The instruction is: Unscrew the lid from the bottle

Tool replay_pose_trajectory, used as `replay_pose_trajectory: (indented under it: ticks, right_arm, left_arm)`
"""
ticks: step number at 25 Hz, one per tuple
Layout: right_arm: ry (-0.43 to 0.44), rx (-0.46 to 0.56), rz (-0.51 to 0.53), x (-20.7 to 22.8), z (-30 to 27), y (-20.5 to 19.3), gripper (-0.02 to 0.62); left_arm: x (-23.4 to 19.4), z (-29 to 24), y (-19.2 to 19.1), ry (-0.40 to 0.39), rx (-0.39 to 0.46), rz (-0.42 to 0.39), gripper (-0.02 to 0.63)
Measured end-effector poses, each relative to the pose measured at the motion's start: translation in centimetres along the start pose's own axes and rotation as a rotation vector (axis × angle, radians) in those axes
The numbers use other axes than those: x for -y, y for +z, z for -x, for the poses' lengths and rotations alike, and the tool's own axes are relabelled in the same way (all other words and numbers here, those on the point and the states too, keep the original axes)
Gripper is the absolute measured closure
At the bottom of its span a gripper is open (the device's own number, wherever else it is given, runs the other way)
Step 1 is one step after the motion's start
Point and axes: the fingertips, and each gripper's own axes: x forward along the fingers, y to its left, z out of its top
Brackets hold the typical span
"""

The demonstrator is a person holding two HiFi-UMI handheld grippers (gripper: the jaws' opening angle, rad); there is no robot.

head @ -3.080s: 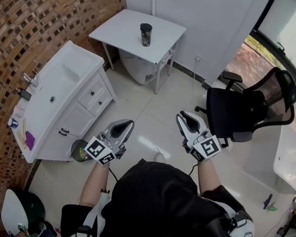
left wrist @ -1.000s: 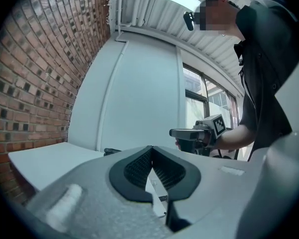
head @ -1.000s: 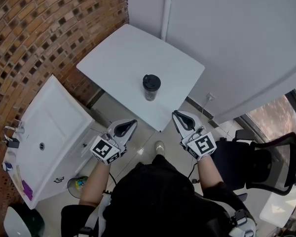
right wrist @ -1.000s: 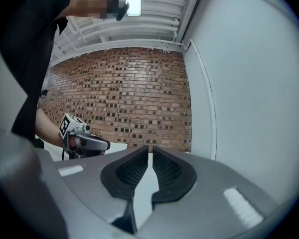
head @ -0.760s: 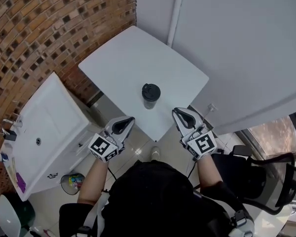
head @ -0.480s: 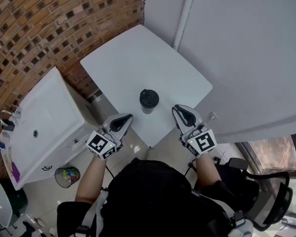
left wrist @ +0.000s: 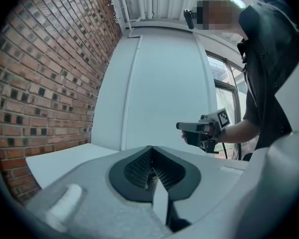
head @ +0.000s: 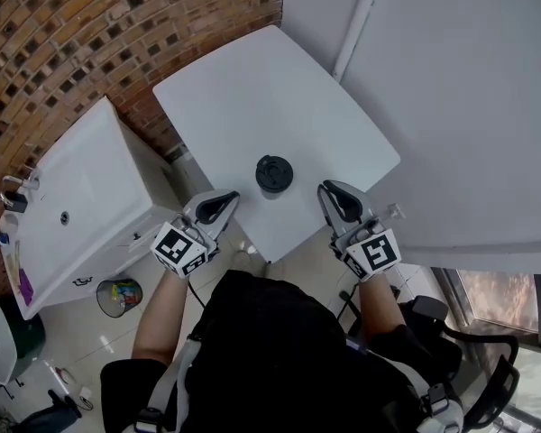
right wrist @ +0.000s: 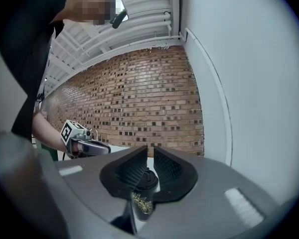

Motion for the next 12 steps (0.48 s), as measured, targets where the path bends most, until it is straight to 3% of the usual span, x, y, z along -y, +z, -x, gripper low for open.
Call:
replay_pose_trajectory:
  ticks: [7, 8, 9, 12]
  right_arm:
    - [-0.008, 0.011, -0.023, -0.9, -1.6, 1.0, 0.574]
    - [-0.014, 0.012, -0.033, -0.9, -1.6, 0.9, 0.575]
    - [-0.021, 0.010, -0.043, -0.9, -1.7, 0.6, 0.575]
    - [-0.041, -0.011, -0.074, -0.6, -1.9, -1.0, 0.575]
  left_arm:
    - [-1.4, -0.3, -0.6, -0.045, -0.045, 0.006, 0.601]
    - [-1.7, -0.6, -1.0, -0.051, -0.056, 0.023, 0.571]
    - [-1.9, -1.0, -1.6, -0.051, -0.068, 0.038, 0.459]
    - [-2.1, -1.9, -3.9, -0.064, -0.116, 0.041, 0.297]
